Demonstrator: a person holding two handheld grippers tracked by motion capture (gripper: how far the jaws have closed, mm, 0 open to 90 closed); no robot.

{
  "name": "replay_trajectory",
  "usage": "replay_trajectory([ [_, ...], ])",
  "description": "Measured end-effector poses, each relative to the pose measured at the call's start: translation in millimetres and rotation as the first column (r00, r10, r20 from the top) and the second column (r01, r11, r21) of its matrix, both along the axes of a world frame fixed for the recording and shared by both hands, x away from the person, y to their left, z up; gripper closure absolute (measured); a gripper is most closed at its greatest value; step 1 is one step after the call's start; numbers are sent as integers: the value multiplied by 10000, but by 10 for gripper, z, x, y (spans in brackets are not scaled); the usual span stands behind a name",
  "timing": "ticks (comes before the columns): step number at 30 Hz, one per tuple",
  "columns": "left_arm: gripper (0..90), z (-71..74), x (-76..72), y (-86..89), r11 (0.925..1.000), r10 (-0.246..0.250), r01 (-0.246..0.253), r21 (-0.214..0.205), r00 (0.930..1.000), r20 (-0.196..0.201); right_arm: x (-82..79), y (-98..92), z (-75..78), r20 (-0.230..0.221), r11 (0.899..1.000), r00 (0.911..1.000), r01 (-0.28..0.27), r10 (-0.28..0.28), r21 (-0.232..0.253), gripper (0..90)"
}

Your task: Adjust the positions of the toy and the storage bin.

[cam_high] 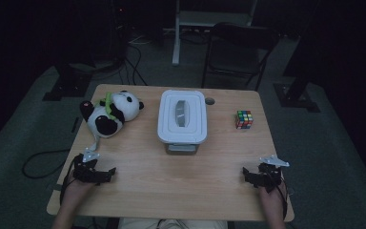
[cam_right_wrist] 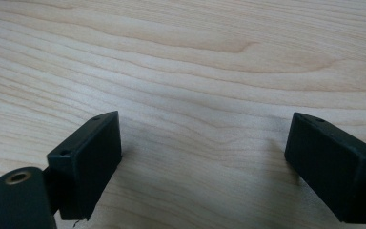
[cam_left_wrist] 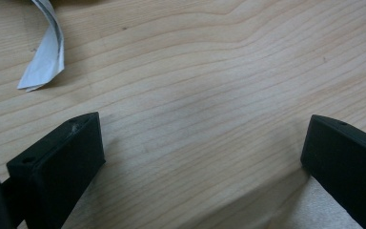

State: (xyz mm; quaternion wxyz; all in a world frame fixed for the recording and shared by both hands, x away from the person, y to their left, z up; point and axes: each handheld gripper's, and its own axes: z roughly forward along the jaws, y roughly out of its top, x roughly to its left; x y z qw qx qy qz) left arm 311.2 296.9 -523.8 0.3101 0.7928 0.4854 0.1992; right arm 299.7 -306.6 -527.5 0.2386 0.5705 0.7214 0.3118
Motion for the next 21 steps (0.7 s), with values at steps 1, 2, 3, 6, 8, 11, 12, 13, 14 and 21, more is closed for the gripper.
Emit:
replay_trajectory([
  [1,12,0,-2,-7,9999,-102,102,-17,9999,-9,0,0,0,1,10000,10000,-1,1,1,115],
  [2,12,0,-1,-7,10000,-97,97,-21,10000,-11,0,0,0,1,10000,10000,-3,3,-3,115],
  [3,12,0,-1,-7,9999,-104,104,-22,9999,-10,1,0,0,-2,10000,10000,-3,3,-1,115],
  [6,12,0,-1,-8,10000,-68,68,-16,10000,-13,1,-1,0,-4,10000,10000,0,0,2,115],
  [8,12,0,-1,-10,10000,-39,39,-18,10000,-15,7,-1,0,4,10000,10000,37,-37,-12,115],
  [11,12,1,7,-16,10000,23,-23,-9,10000,-13,22,2,0,4,10000,10000,89,-89,-5,115],
  [12,13,1,7,-16,10000,23,-23,-9,10000,-13,28,5,2,-14,9999,9999,120,-120,-2,115],
  [13,12,3,15,-25,10000,-13,13,-2,10000,-13,41,15,2,1,10000,10000,70,-70,38,115],
  [14,12,10,21,-31,10000,-41,40,68,10000,74,59,30,9,-48,10000,9999,-89,90,43,117],
  [21,13,133,135,-89,9998,-163,165,-88,9994,290,193,209,126,204,9970,9973,-708,702,297,129],
])
